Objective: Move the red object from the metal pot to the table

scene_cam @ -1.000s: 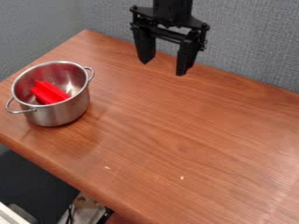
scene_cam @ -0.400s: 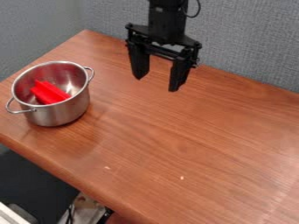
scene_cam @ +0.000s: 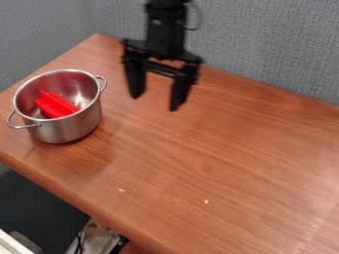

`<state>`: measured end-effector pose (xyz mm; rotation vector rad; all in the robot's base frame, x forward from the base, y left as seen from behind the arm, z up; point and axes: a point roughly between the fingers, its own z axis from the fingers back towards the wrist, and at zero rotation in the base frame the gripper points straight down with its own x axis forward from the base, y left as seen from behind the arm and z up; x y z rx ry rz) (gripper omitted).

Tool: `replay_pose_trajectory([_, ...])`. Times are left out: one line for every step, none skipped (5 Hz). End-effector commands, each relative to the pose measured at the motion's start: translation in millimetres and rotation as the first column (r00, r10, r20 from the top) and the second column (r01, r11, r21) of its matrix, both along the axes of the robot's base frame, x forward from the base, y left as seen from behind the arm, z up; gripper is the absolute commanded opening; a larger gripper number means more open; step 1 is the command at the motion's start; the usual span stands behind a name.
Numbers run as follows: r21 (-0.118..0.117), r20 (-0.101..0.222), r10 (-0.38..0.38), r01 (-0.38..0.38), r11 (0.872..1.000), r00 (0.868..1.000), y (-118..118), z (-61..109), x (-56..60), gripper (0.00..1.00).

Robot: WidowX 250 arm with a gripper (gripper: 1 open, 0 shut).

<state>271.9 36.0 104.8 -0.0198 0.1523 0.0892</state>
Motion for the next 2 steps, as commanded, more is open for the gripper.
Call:
replay_pose_trajectory([0.012, 0.087, 0.064, -0.065, 0.998, 0.994, 35.5, 18.4, -10.6, 1.0])
replay_pose_trajectory([0.016, 0.128, 0.118, -0.121, 0.993, 0.985, 69.0, 25.5, -23.8, 1.0])
